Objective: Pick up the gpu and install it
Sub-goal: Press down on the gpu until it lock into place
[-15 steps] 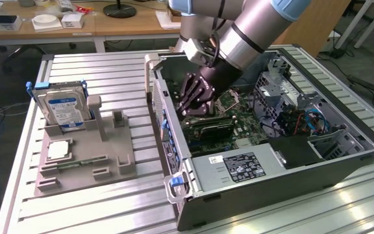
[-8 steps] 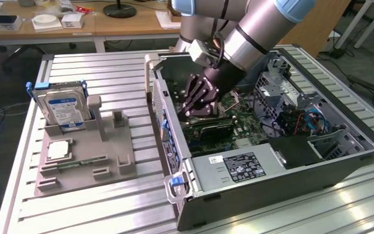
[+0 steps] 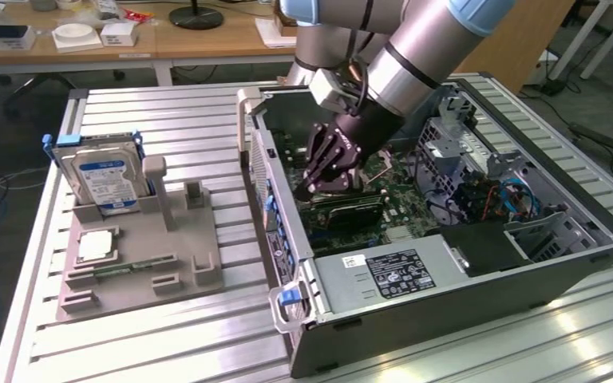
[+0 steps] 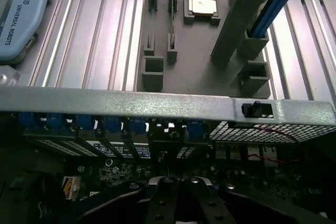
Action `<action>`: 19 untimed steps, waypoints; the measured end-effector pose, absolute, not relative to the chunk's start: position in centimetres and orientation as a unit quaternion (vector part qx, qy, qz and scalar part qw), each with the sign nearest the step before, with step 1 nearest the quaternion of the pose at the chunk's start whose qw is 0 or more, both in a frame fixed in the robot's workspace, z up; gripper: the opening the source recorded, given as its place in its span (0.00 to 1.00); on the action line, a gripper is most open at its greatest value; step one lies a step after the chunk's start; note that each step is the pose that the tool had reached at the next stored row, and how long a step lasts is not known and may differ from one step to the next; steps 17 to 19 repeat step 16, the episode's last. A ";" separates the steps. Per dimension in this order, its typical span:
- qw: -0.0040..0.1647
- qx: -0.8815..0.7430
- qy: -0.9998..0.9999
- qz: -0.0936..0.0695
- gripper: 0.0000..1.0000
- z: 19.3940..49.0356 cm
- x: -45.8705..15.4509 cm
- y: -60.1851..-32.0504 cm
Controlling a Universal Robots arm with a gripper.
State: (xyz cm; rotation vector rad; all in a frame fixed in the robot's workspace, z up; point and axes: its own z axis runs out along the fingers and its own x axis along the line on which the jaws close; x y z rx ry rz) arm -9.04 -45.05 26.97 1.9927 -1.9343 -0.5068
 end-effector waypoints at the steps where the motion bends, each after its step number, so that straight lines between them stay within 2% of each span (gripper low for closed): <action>1: 0.156 0.699 -0.676 -0.174 0.10 26.9 -9.1 -45.0; 6: 0.145 0.703 -0.678 -0.162 0.10 26.6 -9.3 -45.0; 19: 0.144 0.703 -0.678 -0.161 0.10 26.5 -9.4 -45.0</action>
